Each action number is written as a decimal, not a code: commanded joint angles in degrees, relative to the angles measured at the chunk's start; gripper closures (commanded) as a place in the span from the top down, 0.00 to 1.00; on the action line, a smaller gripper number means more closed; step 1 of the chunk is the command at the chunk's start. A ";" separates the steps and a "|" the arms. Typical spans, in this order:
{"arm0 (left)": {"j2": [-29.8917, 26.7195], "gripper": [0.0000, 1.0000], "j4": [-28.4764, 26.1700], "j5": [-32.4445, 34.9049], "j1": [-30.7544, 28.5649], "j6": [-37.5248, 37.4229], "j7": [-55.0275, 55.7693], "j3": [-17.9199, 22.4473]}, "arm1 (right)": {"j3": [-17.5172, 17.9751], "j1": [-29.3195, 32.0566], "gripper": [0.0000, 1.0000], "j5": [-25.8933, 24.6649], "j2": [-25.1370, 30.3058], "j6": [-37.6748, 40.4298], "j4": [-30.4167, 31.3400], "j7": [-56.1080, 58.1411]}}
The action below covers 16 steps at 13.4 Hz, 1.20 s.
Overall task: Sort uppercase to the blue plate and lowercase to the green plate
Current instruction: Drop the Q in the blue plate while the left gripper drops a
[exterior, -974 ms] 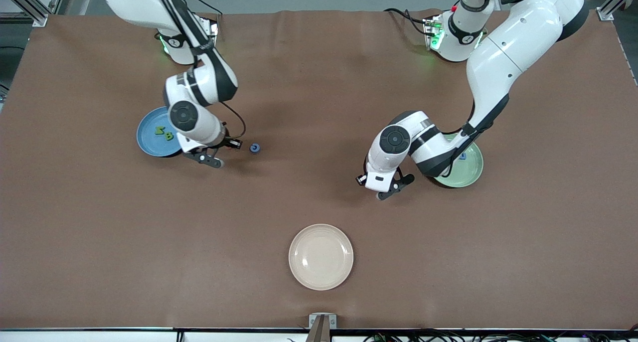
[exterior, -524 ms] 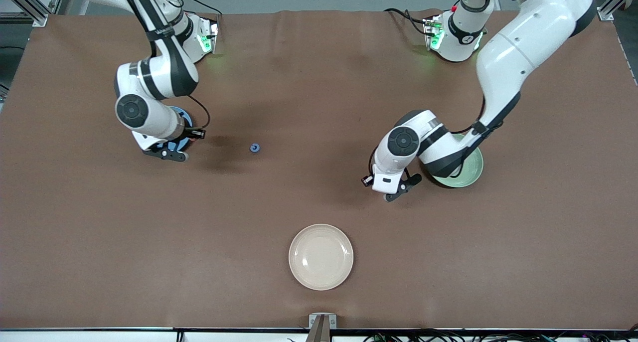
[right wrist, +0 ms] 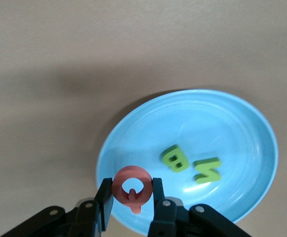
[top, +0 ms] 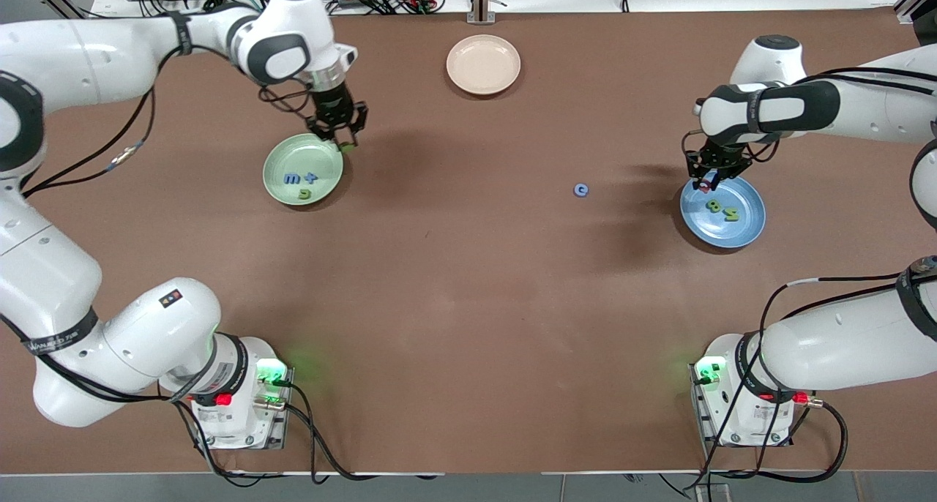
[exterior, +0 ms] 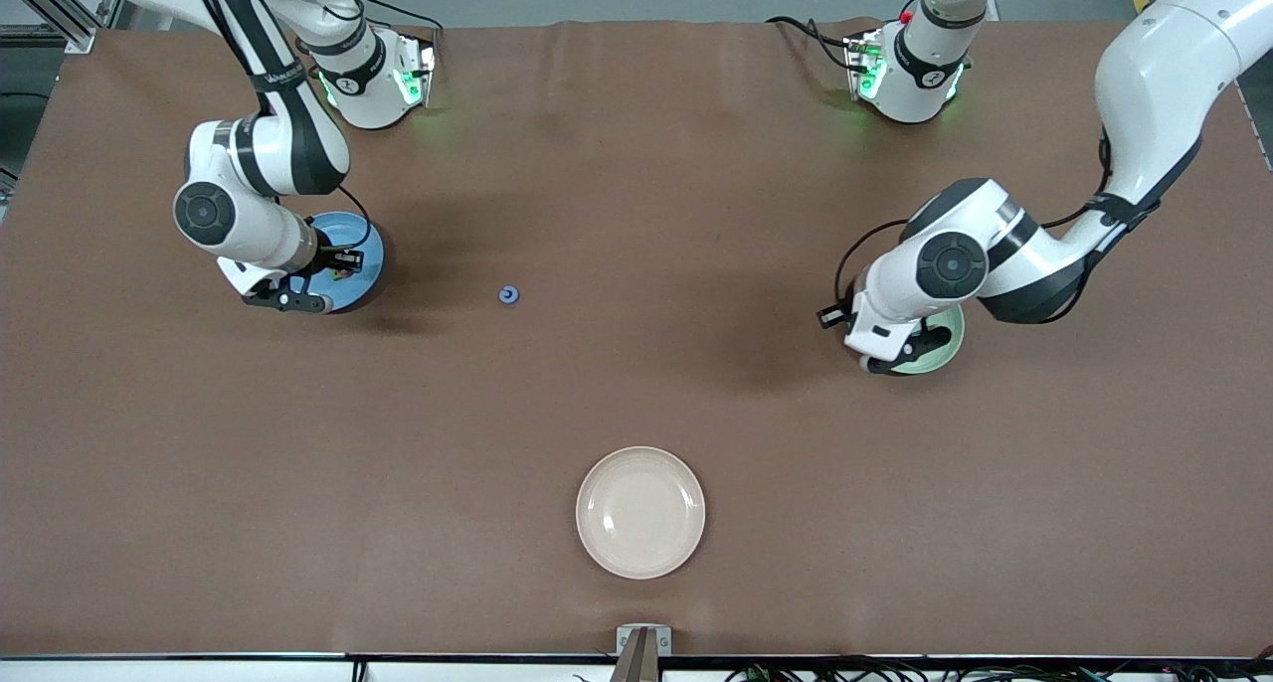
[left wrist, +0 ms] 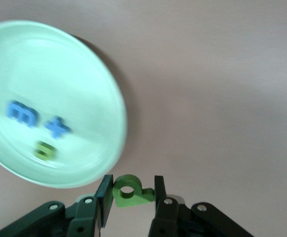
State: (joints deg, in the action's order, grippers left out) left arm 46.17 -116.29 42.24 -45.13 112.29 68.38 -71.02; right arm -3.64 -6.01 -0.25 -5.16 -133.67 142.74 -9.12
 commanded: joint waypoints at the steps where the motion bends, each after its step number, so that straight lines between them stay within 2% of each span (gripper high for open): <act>1: -0.38 0.16 -4.29 5.37 -4.08 1.26 -4.38 -0.87 | 1.00 2.93 0.00 -0.80 0.68 -4.47 3.06 2.26; 4: 0.23 0.16 -5.44 8.73 -7.33 2.58 -10.79 0.44 | 1.00 2.93 0.03 -0.71 -1.16 -7.30 3.60 2.18; 8: 0.32 0.16 -5.70 12.95 -7.34 7.85 -14.40 6.06 | 1.35 1.97 0.07 -0.45 -3.89 -7.22 3.42 1.91; 11: 0.41 0.16 -5.61 14.35 -7.16 10.49 -16.08 8.18 | 1.35 0.74 0.08 -0.01 -4.60 -6.86 3.42 1.74; 12: 0.58 0.16 -5.61 15.14 -7.16 10.58 -16.09 8.27 | 1.35 0.73 0.18 -0.01 -4.60 -6.69 3.42 1.65; 14: 0.50 0.19 -5.61 15.24 -6.99 10.67 -16.17 8.80 | 1.35 0.82 0.73 0.08 -4.51 -6.51 3.33 1.56; 15: 0.50 0.28 -5.61 15.24 -6.90 10.67 -16.17 8.89 | 1.35 0.82 1.00 -0.01 -4.51 -6.42 3.33 1.47; 16: 0.50 0.55 -5.53 15.24 -6.90 10.67 -16.17 8.80 | 1.35 0.91 1.00 -0.01 -4.34 -5.12 2.98 1.47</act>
State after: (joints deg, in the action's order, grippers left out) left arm 46.75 -121.53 56.33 -52.00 122.10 52.78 -62.35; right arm -2.37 -5.08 -0.25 -10.02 -140.21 145.97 -7.27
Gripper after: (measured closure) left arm 0.626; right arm 0.370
